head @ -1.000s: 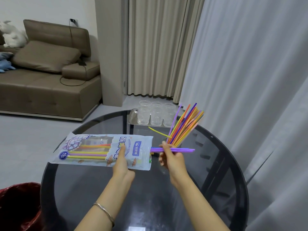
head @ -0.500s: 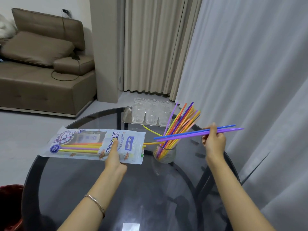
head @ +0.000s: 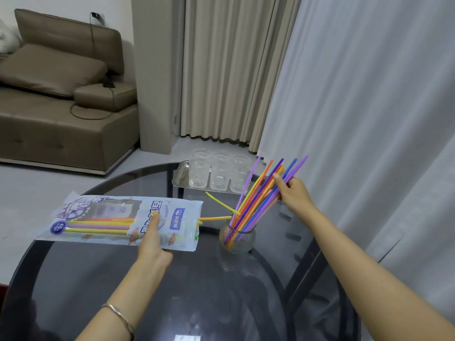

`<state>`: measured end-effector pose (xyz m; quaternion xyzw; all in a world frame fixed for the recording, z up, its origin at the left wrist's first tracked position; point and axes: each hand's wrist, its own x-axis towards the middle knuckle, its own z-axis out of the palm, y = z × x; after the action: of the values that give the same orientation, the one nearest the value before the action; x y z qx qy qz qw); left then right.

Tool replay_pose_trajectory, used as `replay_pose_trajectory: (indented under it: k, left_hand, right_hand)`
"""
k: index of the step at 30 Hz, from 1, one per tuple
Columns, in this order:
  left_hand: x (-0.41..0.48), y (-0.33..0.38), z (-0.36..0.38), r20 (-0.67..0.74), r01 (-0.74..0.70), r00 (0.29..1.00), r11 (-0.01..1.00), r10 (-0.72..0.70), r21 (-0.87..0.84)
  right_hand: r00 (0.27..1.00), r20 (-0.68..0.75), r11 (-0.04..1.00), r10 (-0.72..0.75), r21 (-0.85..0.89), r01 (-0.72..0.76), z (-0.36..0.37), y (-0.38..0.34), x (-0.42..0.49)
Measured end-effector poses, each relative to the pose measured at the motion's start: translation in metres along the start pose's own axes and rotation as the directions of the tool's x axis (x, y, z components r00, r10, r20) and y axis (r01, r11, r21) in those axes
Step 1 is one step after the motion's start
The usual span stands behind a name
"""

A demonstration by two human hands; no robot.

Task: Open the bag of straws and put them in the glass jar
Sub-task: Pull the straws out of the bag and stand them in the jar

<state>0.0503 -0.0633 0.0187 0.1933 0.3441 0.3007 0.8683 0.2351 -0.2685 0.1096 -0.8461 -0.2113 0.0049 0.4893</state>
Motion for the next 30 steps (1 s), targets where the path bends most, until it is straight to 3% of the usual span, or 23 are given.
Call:
replay_pose_trajectory:
  k: [5,12,15,17,21,25,26,30]
  left_hand:
    - [0.000,0.003,0.001,-0.007,-0.009,1.000,1.000,0.009,-0.012]
    - [-0.003,0.013,0.000,-0.020,0.010,1.000,0.999,-0.011,-0.035]
    - [-0.002,0.024,0.000,-0.031,-0.010,0.999,0.999,0.008,-0.050]
    - [0.002,0.035,0.001,-0.042,-0.063,0.997,0.997,0.062,-0.032]
    - [0.022,0.061,0.004,-0.059,-0.112,0.992,0.993,0.111,-0.023]
    - [0.041,0.071,0.003,-0.043,-0.113,0.993,0.993,0.113,-0.018]
    - [0.044,0.070,0.003,-0.041,-0.101,0.994,0.995,0.100,-0.022]
    - [0.051,0.067,0.002,-0.030,-0.055,0.998,0.998,0.054,-0.032]
  right_hand:
    - [0.998,0.060,0.995,0.006,-0.098,0.000,0.007,-0.003,0.005]
    - [0.968,-0.250,0.981,0.006,-0.188,-0.054,-0.011,-0.015,-0.001]
    - [0.950,-0.283,0.931,-0.132,-0.365,0.021,-0.011,-0.029,-0.010]
    - [0.938,-0.222,0.865,-0.266,-0.484,0.131,0.000,-0.044,-0.012]
    - [0.911,-0.063,0.607,-0.408,-0.764,0.219,0.034,-0.077,-0.004]
    - [0.881,-0.056,0.472,-0.469,-0.859,0.197,0.062,-0.089,0.015]
    - [0.862,-0.038,0.391,-0.505,-0.900,0.190,0.068,-0.085,0.021]
    - [0.808,0.162,-0.100,-0.566,-0.987,0.128,0.090,-0.074,0.037]
